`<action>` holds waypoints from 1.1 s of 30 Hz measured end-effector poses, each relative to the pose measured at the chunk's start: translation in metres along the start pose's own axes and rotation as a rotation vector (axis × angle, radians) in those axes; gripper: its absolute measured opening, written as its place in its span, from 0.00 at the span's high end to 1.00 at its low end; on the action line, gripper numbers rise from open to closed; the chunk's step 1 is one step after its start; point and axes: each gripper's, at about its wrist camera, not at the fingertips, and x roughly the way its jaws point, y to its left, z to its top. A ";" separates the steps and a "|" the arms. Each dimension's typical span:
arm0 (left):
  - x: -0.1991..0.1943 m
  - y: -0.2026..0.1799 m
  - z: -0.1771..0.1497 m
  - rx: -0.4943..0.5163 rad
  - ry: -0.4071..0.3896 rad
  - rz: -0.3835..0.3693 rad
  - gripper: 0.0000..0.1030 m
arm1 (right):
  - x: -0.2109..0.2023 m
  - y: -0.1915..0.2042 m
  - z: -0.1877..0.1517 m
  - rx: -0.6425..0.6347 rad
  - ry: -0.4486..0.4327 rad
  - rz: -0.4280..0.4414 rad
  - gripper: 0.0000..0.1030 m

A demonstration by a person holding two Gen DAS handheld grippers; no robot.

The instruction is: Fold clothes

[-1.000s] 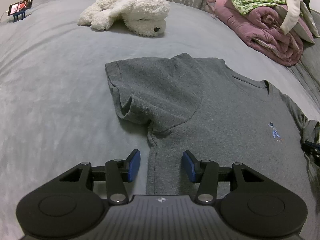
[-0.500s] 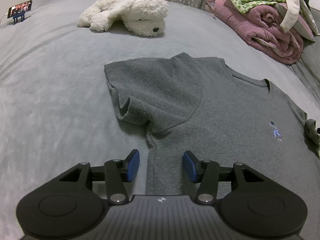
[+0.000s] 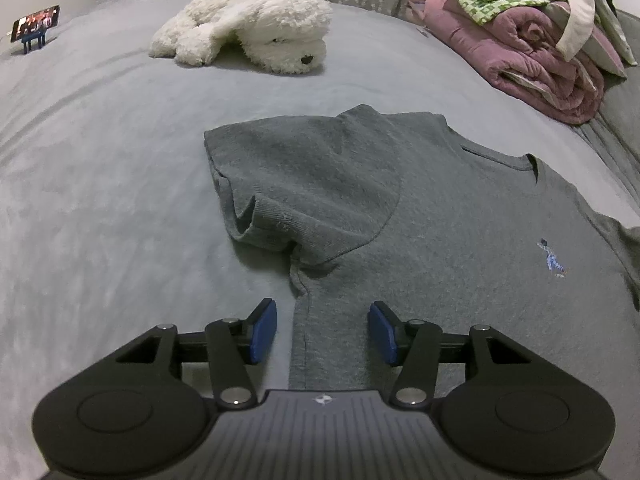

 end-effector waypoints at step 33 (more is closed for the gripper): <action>-0.001 0.003 0.002 -0.011 0.003 -0.010 0.50 | -0.049 -0.049 -0.027 0.364 0.061 0.498 0.65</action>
